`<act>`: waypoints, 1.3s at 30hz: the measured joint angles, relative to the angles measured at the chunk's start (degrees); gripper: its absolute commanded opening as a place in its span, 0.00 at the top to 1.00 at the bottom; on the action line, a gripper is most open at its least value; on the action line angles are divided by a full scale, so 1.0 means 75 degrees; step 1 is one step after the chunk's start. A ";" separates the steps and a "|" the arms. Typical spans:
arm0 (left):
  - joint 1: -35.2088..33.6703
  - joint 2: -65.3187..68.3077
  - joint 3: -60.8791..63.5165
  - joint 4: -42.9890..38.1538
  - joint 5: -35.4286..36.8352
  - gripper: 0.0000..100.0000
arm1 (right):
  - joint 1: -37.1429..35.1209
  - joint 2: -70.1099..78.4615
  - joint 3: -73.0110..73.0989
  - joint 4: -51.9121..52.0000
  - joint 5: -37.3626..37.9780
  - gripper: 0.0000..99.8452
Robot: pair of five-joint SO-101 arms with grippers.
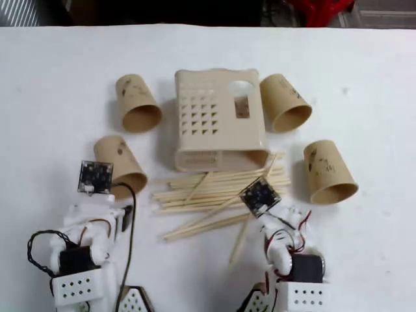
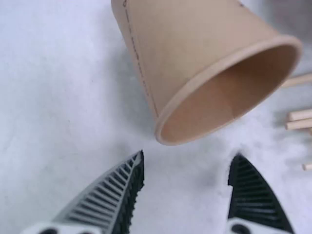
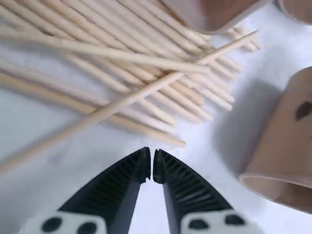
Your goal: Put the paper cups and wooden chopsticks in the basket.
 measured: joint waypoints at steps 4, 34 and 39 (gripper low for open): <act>0.0000 0.0000 0.0000 0.0000 0.0000 0.72 | 0.0457 0.0000 -0.0680 -0.0363 -0.0188 0.97; 0.0000 0.0000 0.0000 0.0000 0.0000 0.72 | -0.1242 1.0245 -1.0233 -0.0527 -0.2626 0.82; 0.0000 0.0000 0.0000 0.0000 0.0000 0.72 | -0.1254 1.2952 -1.2624 -0.0539 -0.2942 0.82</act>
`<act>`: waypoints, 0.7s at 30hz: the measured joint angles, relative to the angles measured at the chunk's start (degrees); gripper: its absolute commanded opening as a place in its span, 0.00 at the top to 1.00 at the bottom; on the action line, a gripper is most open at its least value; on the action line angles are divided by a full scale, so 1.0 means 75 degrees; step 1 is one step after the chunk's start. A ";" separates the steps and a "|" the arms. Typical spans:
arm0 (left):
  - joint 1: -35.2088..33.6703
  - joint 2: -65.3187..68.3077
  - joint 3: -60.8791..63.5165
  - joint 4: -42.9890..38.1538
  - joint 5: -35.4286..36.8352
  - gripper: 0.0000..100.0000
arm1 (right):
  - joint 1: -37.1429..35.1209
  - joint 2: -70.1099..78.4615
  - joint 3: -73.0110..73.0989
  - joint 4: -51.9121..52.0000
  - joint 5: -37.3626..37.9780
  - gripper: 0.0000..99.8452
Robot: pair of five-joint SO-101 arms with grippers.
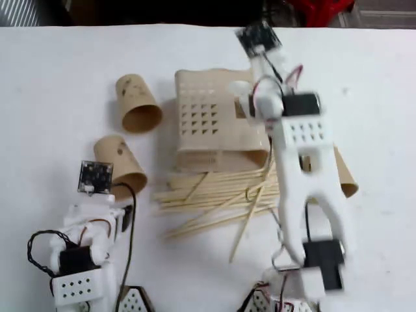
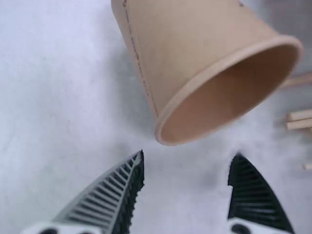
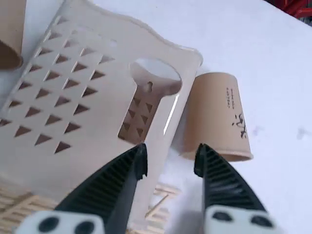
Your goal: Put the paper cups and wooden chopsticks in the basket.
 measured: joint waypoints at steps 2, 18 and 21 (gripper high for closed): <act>0.0000 0.0000 0.0000 0.0000 0.0000 0.72 | 0.0000 0.0891 -0.0809 0.0012 -0.0152 0.82; 0.0000 0.0000 0.0000 0.0000 0.0000 0.72 | 0.0000 0.4888 -0.4067 0.0012 -0.0481 0.82; 0.0000 0.0000 0.0000 0.0000 0.0000 0.72 | 0.0012 0.5345 -0.4349 0.0012 -0.0492 0.82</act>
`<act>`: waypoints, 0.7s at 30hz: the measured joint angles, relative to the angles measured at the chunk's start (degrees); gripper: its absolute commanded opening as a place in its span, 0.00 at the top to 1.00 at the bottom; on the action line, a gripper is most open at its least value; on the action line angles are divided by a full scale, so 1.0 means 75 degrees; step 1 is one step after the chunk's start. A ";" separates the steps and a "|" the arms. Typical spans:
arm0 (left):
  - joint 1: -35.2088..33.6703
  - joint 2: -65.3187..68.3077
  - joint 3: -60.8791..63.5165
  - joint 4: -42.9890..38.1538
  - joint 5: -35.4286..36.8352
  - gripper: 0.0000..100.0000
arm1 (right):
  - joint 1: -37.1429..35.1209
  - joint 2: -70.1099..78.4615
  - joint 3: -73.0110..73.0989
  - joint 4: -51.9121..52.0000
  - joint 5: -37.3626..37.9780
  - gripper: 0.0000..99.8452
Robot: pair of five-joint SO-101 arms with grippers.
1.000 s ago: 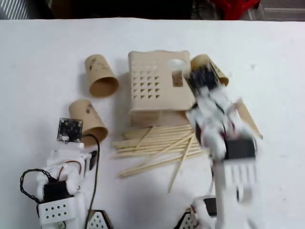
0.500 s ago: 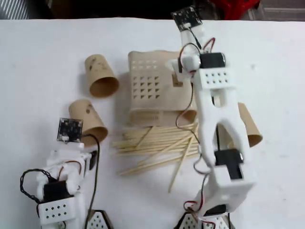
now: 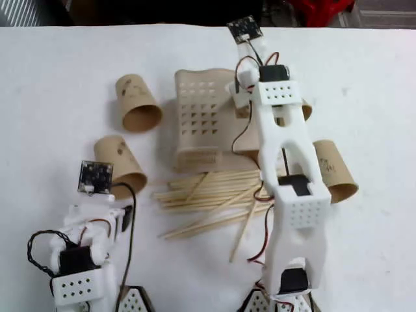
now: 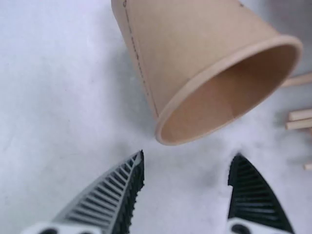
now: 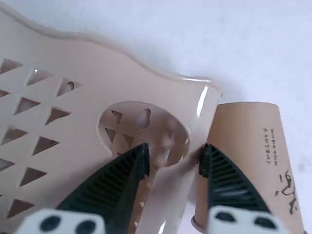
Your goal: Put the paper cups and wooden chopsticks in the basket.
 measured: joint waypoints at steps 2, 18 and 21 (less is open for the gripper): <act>0.0000 0.0000 0.0000 0.0000 0.0000 0.72 | 0.0000 0.0246 -0.0188 0.0000 0.0000 0.82; 0.0000 0.0000 0.0000 0.0000 0.0000 0.72 | 0.0105 0.0809 -0.0586 -0.0059 0.0047 0.98; 0.0000 0.0000 0.0000 0.0000 0.0000 0.72 | 0.0082 0.0762 -0.0586 -0.0012 -0.0059 0.98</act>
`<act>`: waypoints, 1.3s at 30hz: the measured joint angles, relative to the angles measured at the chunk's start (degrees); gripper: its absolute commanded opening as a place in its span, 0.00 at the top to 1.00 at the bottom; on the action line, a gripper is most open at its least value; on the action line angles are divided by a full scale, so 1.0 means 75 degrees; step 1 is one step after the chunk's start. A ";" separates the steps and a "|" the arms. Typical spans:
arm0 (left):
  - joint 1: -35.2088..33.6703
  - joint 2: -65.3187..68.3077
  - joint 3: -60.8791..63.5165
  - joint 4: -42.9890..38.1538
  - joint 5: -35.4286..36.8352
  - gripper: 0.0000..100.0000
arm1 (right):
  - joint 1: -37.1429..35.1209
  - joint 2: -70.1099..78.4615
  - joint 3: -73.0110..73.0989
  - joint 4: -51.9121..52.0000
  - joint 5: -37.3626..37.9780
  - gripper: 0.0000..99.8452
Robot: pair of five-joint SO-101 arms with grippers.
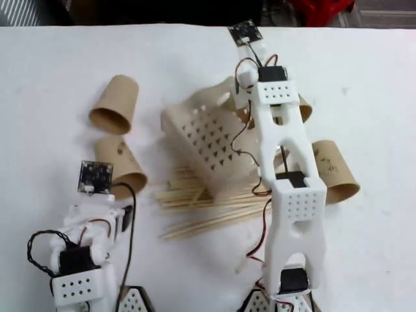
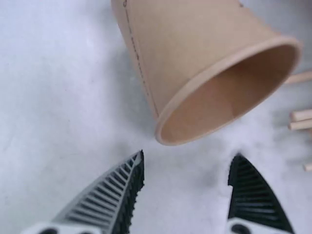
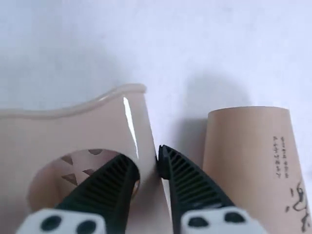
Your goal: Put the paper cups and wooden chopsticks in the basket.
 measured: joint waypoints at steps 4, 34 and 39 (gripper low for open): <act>0.0000 0.0000 0.0000 0.0000 0.0000 0.72 | 0.0023 -0.0399 0.0023 0.0082 -0.0504 0.98; 0.0000 0.0000 0.0000 0.0000 0.0000 0.72 | 0.0141 -0.2673 0.0035 -0.2016 -0.2954 0.99; 0.0000 0.0000 0.0000 0.0000 0.0000 0.72 | 0.0117 -0.2661 0.0035 -0.2884 -0.2555 0.99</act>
